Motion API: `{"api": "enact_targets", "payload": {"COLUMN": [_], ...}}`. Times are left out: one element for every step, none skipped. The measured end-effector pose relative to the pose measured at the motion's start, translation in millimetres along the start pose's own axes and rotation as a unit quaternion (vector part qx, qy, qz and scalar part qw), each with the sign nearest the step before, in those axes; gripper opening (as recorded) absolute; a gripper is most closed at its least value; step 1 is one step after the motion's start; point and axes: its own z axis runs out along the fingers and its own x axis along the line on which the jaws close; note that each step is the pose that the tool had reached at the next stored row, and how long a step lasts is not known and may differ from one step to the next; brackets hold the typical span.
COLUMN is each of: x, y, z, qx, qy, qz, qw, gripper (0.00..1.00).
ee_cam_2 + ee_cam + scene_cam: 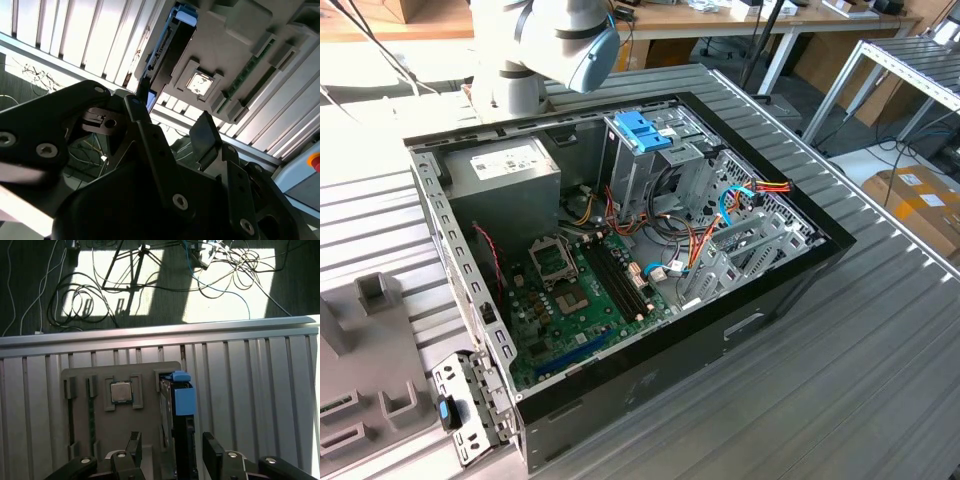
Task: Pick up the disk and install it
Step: 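Pick up the disk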
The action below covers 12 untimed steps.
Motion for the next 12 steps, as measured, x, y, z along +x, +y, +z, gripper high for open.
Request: {"api": "enact_targets", "payload": {"x": [0.0,0.0,0.0,0.0,0.0,0.0,0.0,0.1,0.2,0.2,0.2,0.2], "y": [0.0,0.0,0.0,0.0,-0.1,-0.1,-0.1,-0.3,-0.4,-0.4,-0.4,-0.5], "z": [0.1,0.3,0.5,0.7,0.8,1.1,1.1,4.7,7.6,7.7,7.8,8.0], "qx": [0.0,0.0,0.0,0.0,0.0,0.0,0.0,0.0,0.0,0.0,0.0,0.0], "qy": [0.0,0.0,0.0,0.0,0.0,0.0,0.0,0.0,0.0,0.0,0.0,0.0], "qz": [0.0,0.0,0.0,0.0,0.0,0.0,0.0,0.0,0.0,0.0,0.0,0.0], "qw": [1.0,1.0,1.0,1.0,1.0,1.0,1.0,1.0,1.0,1.0,1.0,1.0], "gripper": [0.6,0.6,0.6,0.6,0.6,0.6,0.6,0.6,0.6,0.6,0.6,0.6]}}
